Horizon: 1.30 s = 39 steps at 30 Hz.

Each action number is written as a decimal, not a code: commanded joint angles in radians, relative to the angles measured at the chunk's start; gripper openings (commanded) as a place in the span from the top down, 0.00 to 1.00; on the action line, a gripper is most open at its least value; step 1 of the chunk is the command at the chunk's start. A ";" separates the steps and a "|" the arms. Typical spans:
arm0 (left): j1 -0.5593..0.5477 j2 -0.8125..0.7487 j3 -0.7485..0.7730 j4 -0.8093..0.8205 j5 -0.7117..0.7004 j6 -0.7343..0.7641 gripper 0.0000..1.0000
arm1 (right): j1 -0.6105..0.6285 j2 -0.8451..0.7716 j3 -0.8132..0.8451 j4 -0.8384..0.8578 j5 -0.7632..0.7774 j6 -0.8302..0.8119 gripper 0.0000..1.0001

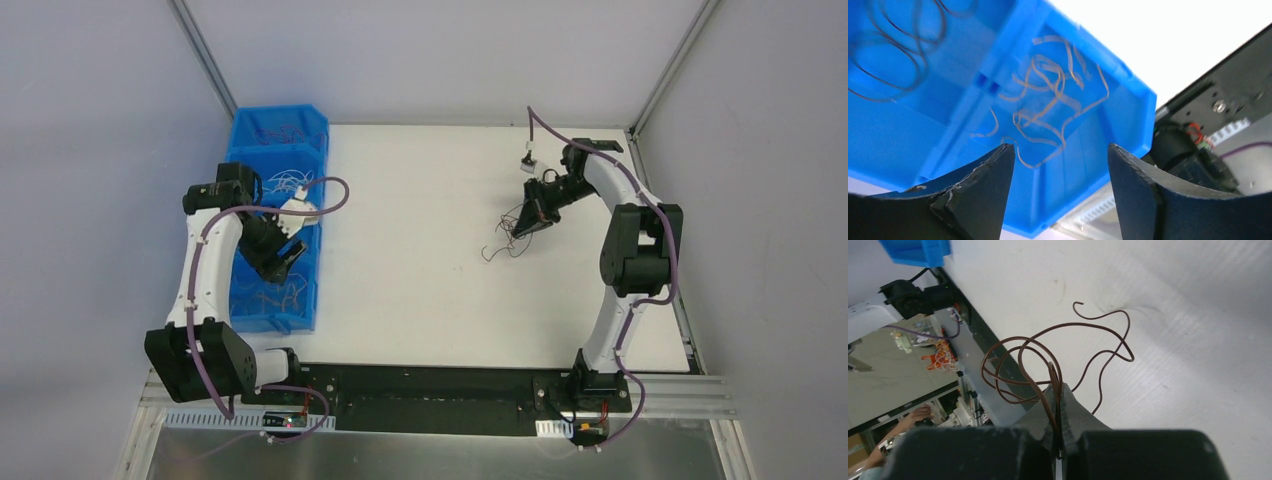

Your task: Untangle the cables

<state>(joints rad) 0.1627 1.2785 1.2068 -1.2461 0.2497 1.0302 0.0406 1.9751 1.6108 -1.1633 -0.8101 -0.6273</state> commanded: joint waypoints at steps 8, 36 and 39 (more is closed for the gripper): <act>-0.418 0.198 0.438 0.217 0.452 -0.540 0.20 | 0.144 -0.036 0.142 -0.031 -0.259 0.127 1.00; -0.740 0.509 0.627 0.509 0.463 -0.786 0.92 | 0.317 -0.138 0.066 0.252 -0.253 0.374 1.00; -0.716 0.470 0.578 0.520 0.473 -0.799 1.00 | 0.315 -0.140 0.065 0.249 -0.247 0.378 0.98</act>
<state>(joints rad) -0.5743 1.8118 1.8122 -0.7525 0.7193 0.2298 0.3473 1.8877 1.6806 -0.9520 -1.0286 -0.2829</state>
